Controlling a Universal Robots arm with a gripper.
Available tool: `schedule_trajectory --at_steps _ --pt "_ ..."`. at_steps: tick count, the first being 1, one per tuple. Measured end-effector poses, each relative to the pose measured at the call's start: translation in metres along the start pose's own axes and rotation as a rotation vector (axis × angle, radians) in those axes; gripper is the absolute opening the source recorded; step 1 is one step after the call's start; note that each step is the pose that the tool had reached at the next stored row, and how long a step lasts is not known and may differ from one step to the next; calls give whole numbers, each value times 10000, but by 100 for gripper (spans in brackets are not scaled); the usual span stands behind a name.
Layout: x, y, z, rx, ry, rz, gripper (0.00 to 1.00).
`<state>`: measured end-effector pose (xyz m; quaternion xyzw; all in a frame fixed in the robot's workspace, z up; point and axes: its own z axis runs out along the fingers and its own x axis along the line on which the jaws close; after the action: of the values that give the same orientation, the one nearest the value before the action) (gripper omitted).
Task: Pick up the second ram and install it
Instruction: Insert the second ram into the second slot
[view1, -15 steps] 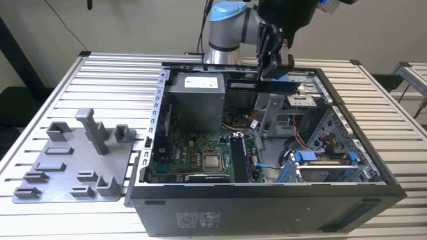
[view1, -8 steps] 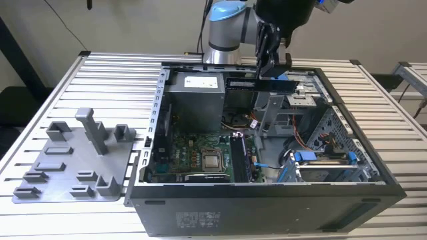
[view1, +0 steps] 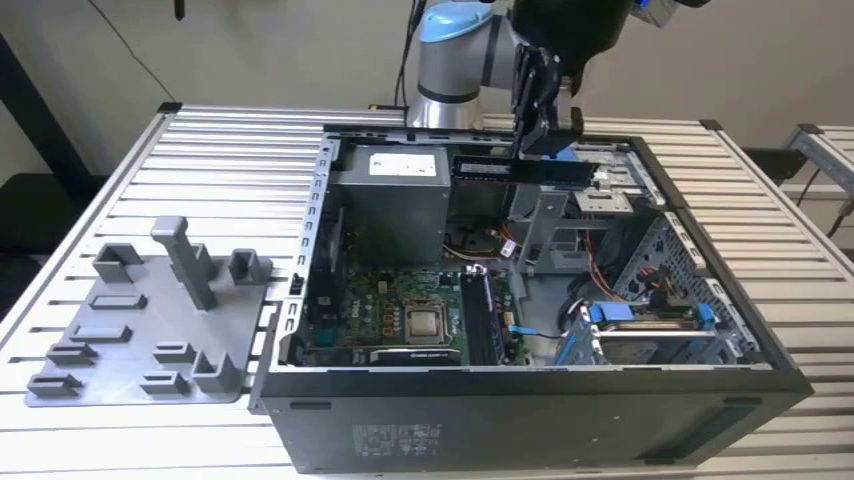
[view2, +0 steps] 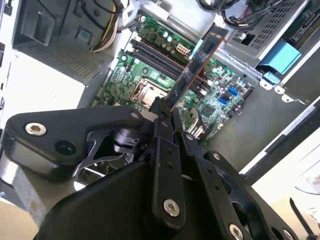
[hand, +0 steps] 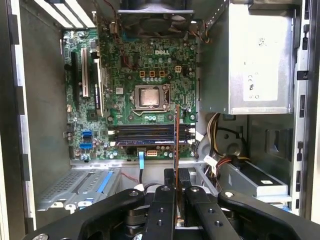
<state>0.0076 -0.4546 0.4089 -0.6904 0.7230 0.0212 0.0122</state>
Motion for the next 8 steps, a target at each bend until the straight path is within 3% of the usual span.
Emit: schedule_trajectory --at_steps 8 --pt "0 0 0 3 -1 60 14"
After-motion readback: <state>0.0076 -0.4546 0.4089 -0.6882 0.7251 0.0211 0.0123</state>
